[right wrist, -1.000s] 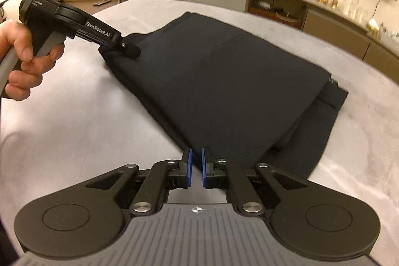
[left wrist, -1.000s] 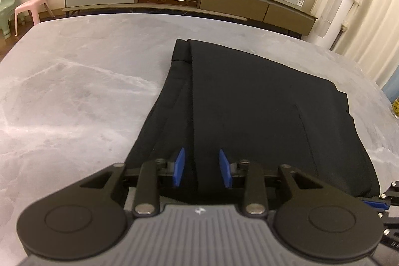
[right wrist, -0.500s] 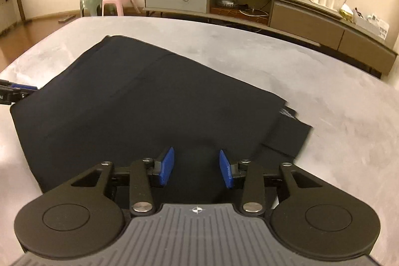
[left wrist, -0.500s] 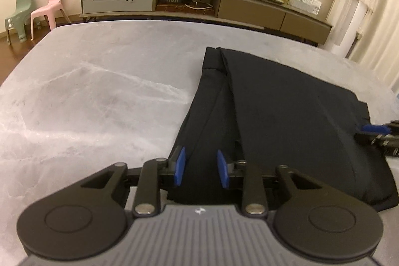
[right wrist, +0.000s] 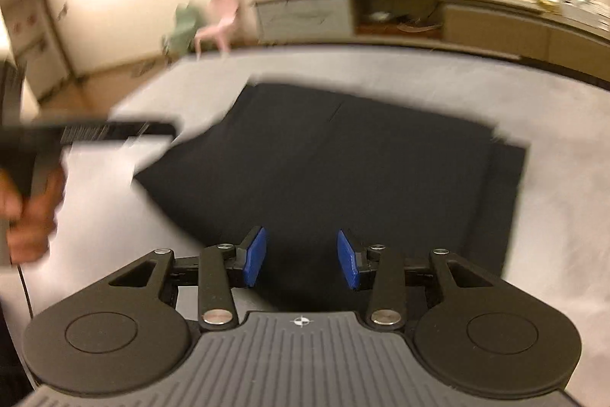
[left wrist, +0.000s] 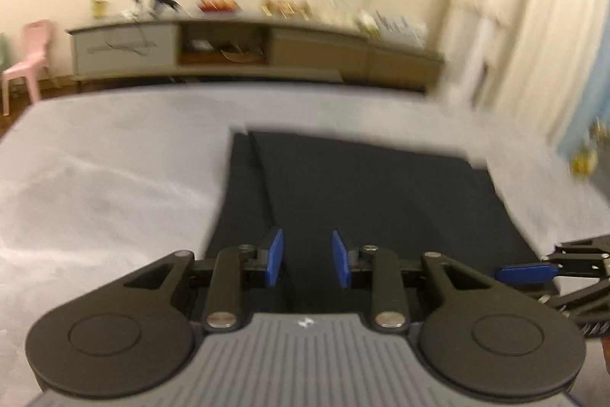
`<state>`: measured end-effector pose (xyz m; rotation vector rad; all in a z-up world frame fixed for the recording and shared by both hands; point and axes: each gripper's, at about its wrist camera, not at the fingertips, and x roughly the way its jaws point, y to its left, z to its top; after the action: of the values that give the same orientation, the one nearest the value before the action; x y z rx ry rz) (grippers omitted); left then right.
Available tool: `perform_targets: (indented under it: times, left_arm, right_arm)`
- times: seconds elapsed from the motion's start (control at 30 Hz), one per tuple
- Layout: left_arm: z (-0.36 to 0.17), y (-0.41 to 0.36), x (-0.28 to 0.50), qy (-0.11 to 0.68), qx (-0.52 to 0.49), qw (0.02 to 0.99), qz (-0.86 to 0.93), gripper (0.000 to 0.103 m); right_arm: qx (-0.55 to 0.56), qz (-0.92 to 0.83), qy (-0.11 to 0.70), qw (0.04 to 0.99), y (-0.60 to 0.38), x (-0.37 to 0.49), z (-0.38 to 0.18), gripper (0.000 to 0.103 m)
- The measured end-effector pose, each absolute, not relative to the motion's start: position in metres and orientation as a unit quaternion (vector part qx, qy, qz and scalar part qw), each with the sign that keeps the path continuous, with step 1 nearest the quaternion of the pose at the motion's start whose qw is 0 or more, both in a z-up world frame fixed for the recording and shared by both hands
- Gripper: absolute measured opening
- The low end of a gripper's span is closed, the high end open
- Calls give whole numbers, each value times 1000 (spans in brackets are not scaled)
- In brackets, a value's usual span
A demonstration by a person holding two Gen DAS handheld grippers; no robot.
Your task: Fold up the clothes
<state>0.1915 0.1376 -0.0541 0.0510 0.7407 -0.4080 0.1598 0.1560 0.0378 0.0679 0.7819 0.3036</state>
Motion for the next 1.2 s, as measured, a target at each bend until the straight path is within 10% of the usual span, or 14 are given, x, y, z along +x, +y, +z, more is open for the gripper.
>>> perform_targets:
  times: [0.33, 0.37, 0.43, 0.5, 1.2]
  left_arm:
    - [-53, 151, 188, 399, 30, 907, -133, 36]
    - [-45, 151, 179, 385, 33, 913, -129, 51]
    - [-33, 149, 159, 360, 13, 923, -136, 82]
    - [-29, 144, 140, 345, -27, 927, -146, 103]
    - [-37, 49, 87, 376, -56, 912, -155, 103]
  right_arm:
    - [-1, 104, 397, 912, 146, 129, 35, 46]
    - [10, 93, 399, 912, 140, 122, 39, 50]
    - [20, 70, 390, 918, 135, 104, 45, 91]
    - [24, 47, 379, 924, 131, 96, 47, 101]
    - [41, 7, 369, 928, 100, 79, 27, 102]
